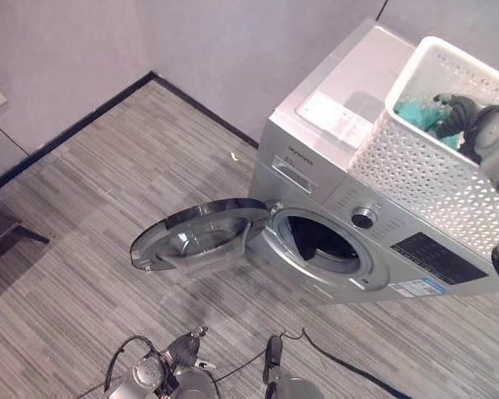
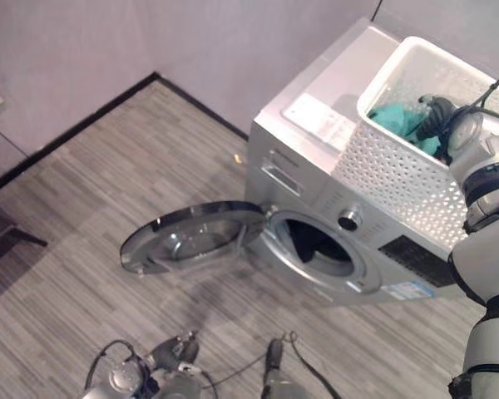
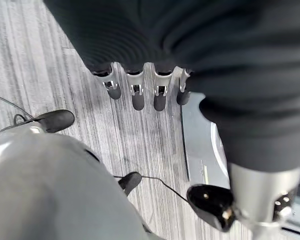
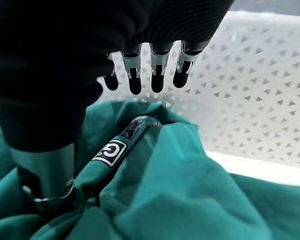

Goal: Grab the laundry basket,head to the washer,open it,put in the laundry and shut it.

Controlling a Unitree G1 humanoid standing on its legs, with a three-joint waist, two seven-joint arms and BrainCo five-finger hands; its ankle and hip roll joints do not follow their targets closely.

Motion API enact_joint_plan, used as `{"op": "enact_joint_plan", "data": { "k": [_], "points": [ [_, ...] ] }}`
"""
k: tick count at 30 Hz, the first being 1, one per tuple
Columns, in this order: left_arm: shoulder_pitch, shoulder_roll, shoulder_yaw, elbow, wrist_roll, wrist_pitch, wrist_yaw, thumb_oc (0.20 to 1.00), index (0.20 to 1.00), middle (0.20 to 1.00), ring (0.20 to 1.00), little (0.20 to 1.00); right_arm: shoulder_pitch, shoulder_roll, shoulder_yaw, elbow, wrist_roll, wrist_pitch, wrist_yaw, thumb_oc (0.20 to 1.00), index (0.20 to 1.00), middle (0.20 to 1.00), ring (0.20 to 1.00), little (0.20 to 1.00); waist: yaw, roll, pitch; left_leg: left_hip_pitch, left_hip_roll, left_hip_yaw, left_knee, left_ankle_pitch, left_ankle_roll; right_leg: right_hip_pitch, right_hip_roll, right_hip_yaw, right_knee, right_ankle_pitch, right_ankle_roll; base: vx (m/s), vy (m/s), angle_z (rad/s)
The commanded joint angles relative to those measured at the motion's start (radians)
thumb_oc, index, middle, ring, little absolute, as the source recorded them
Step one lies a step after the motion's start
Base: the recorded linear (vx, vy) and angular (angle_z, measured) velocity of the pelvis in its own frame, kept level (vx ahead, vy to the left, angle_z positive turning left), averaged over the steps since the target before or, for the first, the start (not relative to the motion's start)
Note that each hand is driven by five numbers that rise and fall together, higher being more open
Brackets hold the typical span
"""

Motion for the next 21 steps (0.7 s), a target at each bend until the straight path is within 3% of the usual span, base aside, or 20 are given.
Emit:
{"op": "enact_joint_plan", "data": {
  "k": [1, 10, 11, 12, 21],
  "points": [
    [-0.014, 0.040, -0.022, -0.078, -0.036, -0.008, -0.005, 1.000, 1.000, 1.000, 1.000, 1.000, -0.135, -0.037, 0.066, 0.058, -0.011, 0.012, 0.001, 1.000, 1.000, 1.000, 1.000, 1.000, 0.042, -0.016, 0.021, 0.066, 0.001, 0.084, 0.009, -0.102, 0.085, -0.151, -0.051, 0.062, 0.070, 0.039, 0.028, 0.00, 0.000, 0.00],
    [-0.013, 0.036, -0.015, -0.097, -0.031, 0.003, -0.012, 1.000, 1.000, 1.000, 1.000, 1.000, -0.123, -0.033, 0.071, 0.071, -0.027, 0.025, 0.041, 1.000, 1.000, 1.000, 1.000, 1.000, 0.046, -0.013, 0.016, 0.060, 0.005, 0.078, -0.002, -0.095, 0.083, -0.145, -0.049, 0.052, 0.058, 0.036, 0.027, 0.00, -0.005, 0.01],
    [-0.013, 0.036, -0.014, -0.098, -0.031, 0.004, -0.014, 1.000, 1.000, 1.000, 1.000, 1.000, -0.125, -0.032, 0.070, 0.077, -0.031, 0.027, 0.041, 0.413, 0.413, 0.413, 0.413, 0.413, 0.046, -0.013, 0.015, 0.060, 0.005, 0.078, -0.003, -0.095, 0.083, -0.143, -0.049, 0.050, 0.056, 0.037, 0.027, 0.00, 0.000, 0.00],
    [-0.013, 0.034, -0.014, -0.093, -0.030, 0.004, -0.014, 1.000, 1.000, 1.000, 1.000, 1.000, -0.124, -0.030, 0.065, 0.084, -0.033, 0.028, 0.041, 0.200, 0.200, 0.200, 0.200, 0.200, 0.046, -0.012, 0.014, 0.061, 0.005, 0.078, -0.003, -0.095, 0.083, -0.141, -0.049, 0.050, 0.055, 0.036, 0.028, 0.00, 0.000, 0.00],
    [-0.018, 0.023, -0.011, -0.069, -0.033, 0.006, -0.008, 1.000, 1.000, 1.000, 1.000, 1.000, -0.138, -0.042, 0.026, 0.115, -0.026, 0.027, 0.002, 0.200, 0.200, 0.200, 0.200, 0.200, 0.045, -0.013, 0.004, 0.082, 0.003, 0.079, -0.011, -0.099, 0.085, -0.120, -0.053, 0.046, 0.047, 0.036, 0.030, 0.00, 0.000, 0.00]
  ]
}}
